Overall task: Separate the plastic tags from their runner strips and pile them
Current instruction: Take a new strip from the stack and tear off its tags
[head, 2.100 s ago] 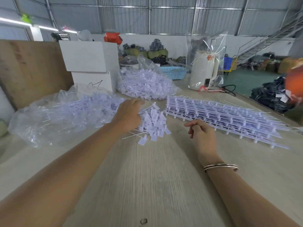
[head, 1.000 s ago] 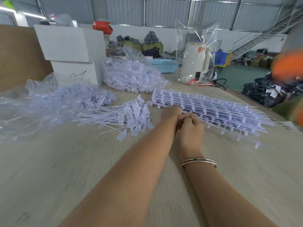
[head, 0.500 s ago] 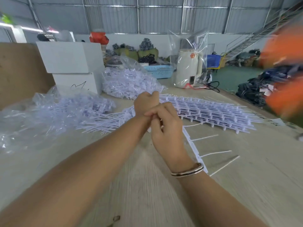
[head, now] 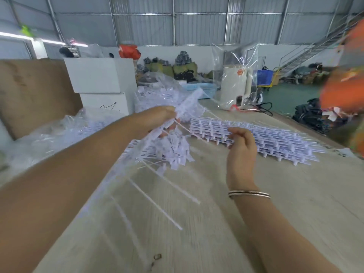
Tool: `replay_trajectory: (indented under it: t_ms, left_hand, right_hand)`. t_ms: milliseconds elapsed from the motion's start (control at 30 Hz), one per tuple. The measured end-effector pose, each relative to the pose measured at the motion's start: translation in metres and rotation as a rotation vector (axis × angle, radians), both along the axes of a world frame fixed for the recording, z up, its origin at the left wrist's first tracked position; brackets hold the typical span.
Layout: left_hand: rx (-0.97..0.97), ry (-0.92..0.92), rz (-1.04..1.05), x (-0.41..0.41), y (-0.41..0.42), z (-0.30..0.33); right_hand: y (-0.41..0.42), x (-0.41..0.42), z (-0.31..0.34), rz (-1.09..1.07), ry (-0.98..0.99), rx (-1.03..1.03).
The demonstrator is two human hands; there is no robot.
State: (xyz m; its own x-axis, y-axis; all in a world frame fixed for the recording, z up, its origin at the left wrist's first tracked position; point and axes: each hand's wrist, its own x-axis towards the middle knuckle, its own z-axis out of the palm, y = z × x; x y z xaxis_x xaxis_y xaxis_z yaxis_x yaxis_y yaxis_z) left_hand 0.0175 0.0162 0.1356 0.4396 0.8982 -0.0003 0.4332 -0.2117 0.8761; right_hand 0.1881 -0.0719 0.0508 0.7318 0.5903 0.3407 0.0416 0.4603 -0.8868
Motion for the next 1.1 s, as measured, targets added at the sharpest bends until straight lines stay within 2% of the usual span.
replay_trajectory:
  t_ms: [100,233,333,400,467,533,600,667,733,800,967,1100]
  left_hand:
    - [-0.045,0.173,-0.185,-0.008,-0.009,-0.02]
    - [0.033,0.174,-0.244,-0.03,-0.025,-0.052]
    - [0.074,0.188,-0.235,-0.056,-0.037,-0.075]
    - [0.045,0.186,-0.227,-0.071,-0.041,-0.085]
    - [0.044,0.245,-0.211,-0.078,-0.041,-0.089]
    - [0.054,0.319,-0.189,-0.077,-0.042,-0.088]
    - [0.061,0.31,-0.184,-0.073,-0.045,-0.085]
    - [0.052,0.234,-0.143,-0.07,-0.048,-0.083]
    - [0.055,0.208,-0.117,-0.07,-0.051,-0.082]
    - [0.08,0.255,-0.141,-0.07,-0.051,-0.081]
    - [0.219,0.395,-0.236,-0.063,-0.052,-0.083]
    - [0.322,0.532,-0.257,-0.058,-0.052,-0.082]
  right_hand:
    - [0.006,0.016,-0.01,-0.068,0.08,-0.131]
    - [0.01,0.042,-0.015,-0.089,0.177,-0.284]
    - [0.01,0.055,-0.014,0.01,0.302,-0.329]
    - [0.01,0.052,-0.014,0.104,0.118,-0.452]
    - [0.01,0.039,-0.014,0.32,-0.119,-0.578]
    - [0.009,0.025,-0.013,0.575,-0.242,-0.655]
    - [0.005,0.021,-0.013,0.728,-0.342,-0.695]
    - [0.002,0.029,-0.013,0.795,-0.354,-0.683]
    - [0.0,0.039,-0.013,0.868,-0.265,-0.642]
    - [-0.001,0.042,-0.014,0.876,-0.255,-0.639]
    - [0.005,0.013,-0.026,0.715,-0.658,-0.549]
    - [0.003,-0.005,-0.032,0.758,-0.828,-0.5]
